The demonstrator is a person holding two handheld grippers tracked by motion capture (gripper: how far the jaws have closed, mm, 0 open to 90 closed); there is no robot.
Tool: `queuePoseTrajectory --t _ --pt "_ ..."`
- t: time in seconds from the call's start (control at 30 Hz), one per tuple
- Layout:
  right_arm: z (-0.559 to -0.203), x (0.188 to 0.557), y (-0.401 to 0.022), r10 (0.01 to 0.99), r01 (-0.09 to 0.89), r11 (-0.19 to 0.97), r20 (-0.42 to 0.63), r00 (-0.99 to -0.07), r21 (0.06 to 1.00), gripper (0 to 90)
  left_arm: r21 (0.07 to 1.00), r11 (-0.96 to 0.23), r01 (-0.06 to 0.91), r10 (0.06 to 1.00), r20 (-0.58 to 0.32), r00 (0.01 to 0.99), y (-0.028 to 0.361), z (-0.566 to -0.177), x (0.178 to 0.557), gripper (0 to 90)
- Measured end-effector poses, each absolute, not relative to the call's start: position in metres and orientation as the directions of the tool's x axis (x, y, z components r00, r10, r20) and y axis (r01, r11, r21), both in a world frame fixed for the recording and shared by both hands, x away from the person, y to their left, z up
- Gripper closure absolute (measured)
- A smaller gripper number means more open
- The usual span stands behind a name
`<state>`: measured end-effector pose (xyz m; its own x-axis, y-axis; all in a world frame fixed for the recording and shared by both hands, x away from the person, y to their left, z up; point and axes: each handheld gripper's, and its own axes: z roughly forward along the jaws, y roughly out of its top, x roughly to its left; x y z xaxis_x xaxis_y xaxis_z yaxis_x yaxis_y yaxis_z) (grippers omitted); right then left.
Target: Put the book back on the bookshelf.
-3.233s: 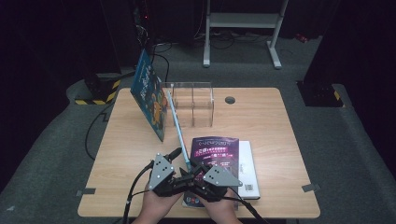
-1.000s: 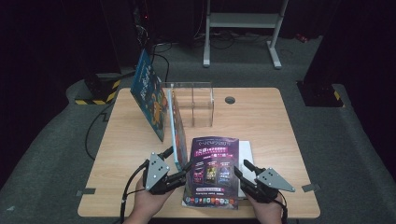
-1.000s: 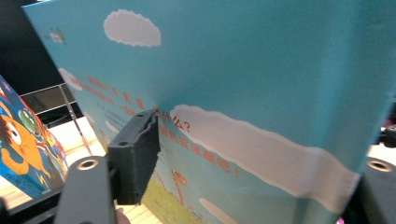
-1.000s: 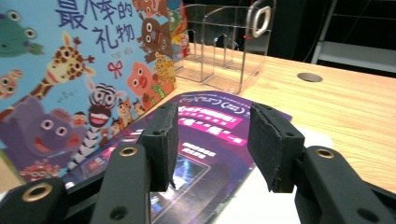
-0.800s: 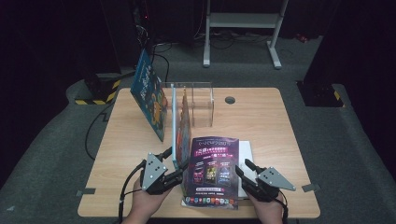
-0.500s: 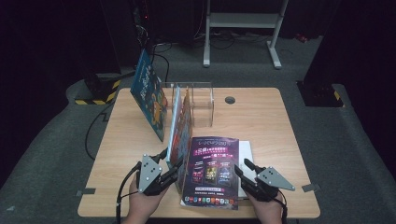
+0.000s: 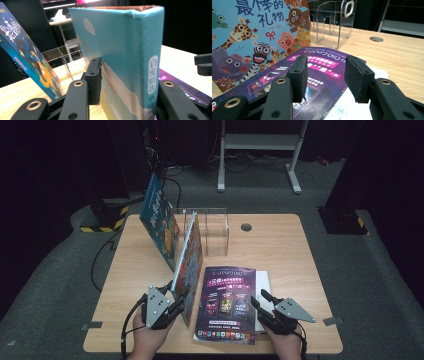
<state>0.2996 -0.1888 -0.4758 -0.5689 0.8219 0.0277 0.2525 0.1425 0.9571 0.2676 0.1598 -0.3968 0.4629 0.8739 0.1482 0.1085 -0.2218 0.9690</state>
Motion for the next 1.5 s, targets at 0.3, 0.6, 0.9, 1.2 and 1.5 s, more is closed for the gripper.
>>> queuePoseTrajectory --t 0.3,0.6,0.9,1.2,1.5 --pt "-0.474 0.299 -0.191 0.824 0.252 0.135 0.033 -0.566 0.958 54.4 0.972 -0.196 0.127 0.889 0.121 0.442 0.177 -0.394 0.272 68.7" --pt "-0.476 0.302 -0.193 0.827 0.262 0.134 0.038 -0.561 0.956 54.7 0.975 -0.168 0.148 0.91 0.096 0.404 0.197 -0.393 0.276 77.2" --pt "-0.476 0.303 -0.196 0.83 0.264 0.128 0.043 -0.557 0.956 54.9 0.977 -0.131 0.17 0.91 0.051 0.411 0.21 -0.392 0.277 78.7" --pt "-0.482 0.309 -0.203 0.846 0.284 0.138 0.036 -0.532 0.949 55.8 0.978 -0.097 0.184 0.899 0.007 0.437 0.222 -0.392 0.277 79.3" --pt "-0.483 0.31 -0.207 0.85 0.294 0.124 0.051 -0.524 0.948 55.8 0.981 -0.114 0.156 0.902 0.037 0.43 0.215 -0.397 0.275 76.2"
